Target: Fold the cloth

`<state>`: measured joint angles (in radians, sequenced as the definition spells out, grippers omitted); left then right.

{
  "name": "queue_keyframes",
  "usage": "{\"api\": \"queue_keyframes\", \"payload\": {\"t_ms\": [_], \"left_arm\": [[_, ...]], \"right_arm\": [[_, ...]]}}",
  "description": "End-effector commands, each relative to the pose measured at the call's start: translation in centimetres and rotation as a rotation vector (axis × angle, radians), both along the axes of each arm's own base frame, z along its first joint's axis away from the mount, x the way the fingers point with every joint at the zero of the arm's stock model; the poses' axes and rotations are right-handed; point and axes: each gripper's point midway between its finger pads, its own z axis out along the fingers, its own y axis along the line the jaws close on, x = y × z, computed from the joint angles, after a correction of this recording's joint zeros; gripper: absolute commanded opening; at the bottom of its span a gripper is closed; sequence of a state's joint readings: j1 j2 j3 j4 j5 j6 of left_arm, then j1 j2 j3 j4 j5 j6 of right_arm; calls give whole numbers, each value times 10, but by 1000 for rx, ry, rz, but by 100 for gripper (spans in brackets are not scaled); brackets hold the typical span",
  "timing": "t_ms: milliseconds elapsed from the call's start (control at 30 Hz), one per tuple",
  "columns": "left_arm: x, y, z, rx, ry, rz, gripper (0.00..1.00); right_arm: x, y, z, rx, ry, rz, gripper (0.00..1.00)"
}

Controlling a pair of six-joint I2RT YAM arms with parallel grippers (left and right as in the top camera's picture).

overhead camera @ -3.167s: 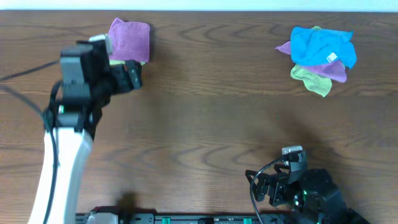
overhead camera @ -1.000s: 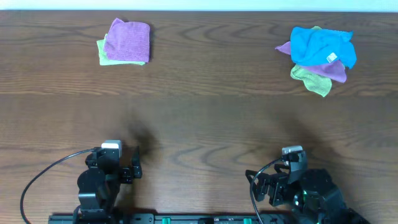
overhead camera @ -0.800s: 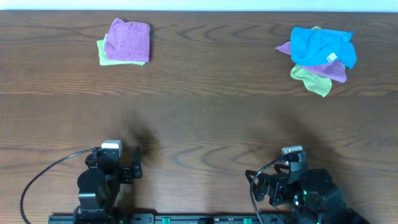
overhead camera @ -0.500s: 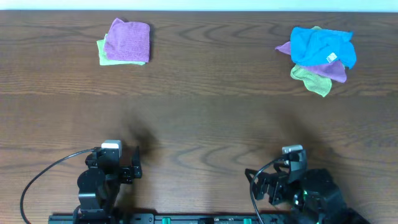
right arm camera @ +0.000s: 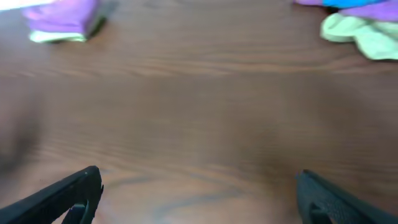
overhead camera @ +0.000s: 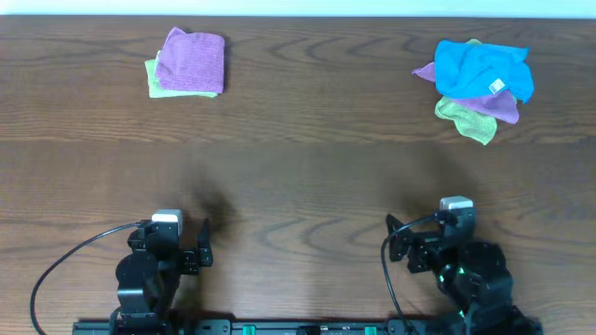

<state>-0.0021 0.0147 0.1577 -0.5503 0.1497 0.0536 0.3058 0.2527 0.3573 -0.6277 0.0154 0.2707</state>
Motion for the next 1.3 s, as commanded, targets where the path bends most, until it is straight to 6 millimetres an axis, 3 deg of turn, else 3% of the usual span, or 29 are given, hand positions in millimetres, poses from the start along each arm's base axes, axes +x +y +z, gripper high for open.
{"api": "queue_keyframes", "payload": {"t_ms": [0,333,900,1267], "left_arm": [[0,0,-2,13,-2,-9,95],[0,0,-2,13,-2,-9,95],[0,0,-2,13,-2,-9,95],[0,0,-2,13,-2,-9,95]], "right_arm": [[2,-16,-9,-131,-47,7,99],[1,-44,-27,-200,-88,-78,99],[-9,-47,-62,-233,-4,-65,99],[-9,-46,-61,-232,-6,-65,99]]}}
